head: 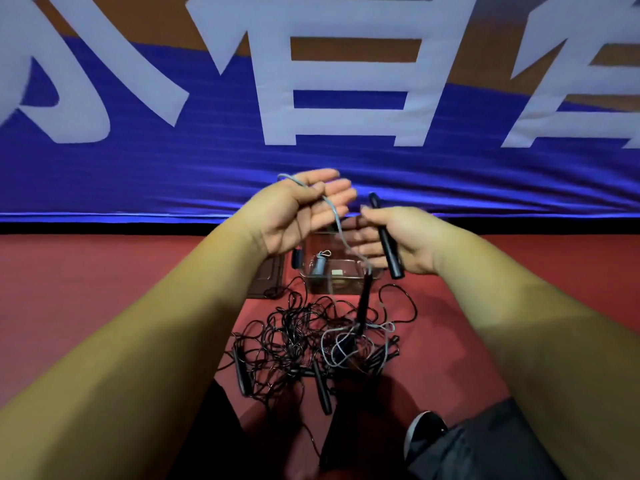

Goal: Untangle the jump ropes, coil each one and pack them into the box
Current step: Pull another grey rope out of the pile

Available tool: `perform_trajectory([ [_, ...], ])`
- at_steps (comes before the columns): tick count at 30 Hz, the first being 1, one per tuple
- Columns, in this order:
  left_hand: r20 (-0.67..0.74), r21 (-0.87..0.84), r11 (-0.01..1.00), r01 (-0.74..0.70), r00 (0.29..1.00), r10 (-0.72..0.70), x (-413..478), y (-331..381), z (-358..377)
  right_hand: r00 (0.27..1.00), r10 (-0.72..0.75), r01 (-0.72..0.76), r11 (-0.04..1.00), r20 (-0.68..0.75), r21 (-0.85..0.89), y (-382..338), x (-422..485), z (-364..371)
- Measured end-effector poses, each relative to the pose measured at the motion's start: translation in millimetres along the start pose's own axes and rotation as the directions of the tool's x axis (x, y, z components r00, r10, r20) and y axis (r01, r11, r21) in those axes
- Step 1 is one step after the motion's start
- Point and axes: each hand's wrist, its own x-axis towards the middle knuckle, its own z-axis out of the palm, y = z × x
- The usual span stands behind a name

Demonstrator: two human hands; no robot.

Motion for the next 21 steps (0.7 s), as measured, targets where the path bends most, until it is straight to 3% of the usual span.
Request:
perform_trajectory([
  [4, -0.213, -0.155, 0.969, -0.192, 0.964, 0.157, 8, 9, -13, 0.990, 0.008, 0.002, 0.997, 0.138, -0.073, 6, -7, 11],
  [7, -0.374, -0.140, 0.965, -0.220, 0.914, 0.154, 14, 11, -26, 0.986, -0.062, 0.080, 0.990, 0.155, -0.113, 5, -12, 14],
  [9, -0.427, -0.046, 0.996, -0.072, 0.903, 0.046, 16, 8, -32, 0.987, -0.106, 0.116, 0.990, 0.117, -0.080, 3, -13, 16],
  [11, -0.433, 0.111, 0.974, 0.197, 0.892, -0.131, 14, 0, -36, 0.990, -0.136, 0.137, 0.990, 0.031, -0.028, 1, -11, 18],
  [14, -0.415, 0.402, 0.745, 0.532, 0.831, -0.369, 4, -17, -31, 0.988, -0.127, 0.137, 0.984, -0.090, 0.113, -2, -1, 18],
  [17, -0.286, 0.561, 0.578, 0.593, 0.794, -0.537, -11, -31, -10, 0.972, -0.128, 0.171, 0.960, -0.197, 0.222, -1, 10, 14],
  [21, -0.164, 0.668, 0.573, 0.475, 0.845, -0.509, -18, -45, 6, 0.935, -0.131, 0.246, 0.908, -0.329, 0.339, -2, 19, 10],
])
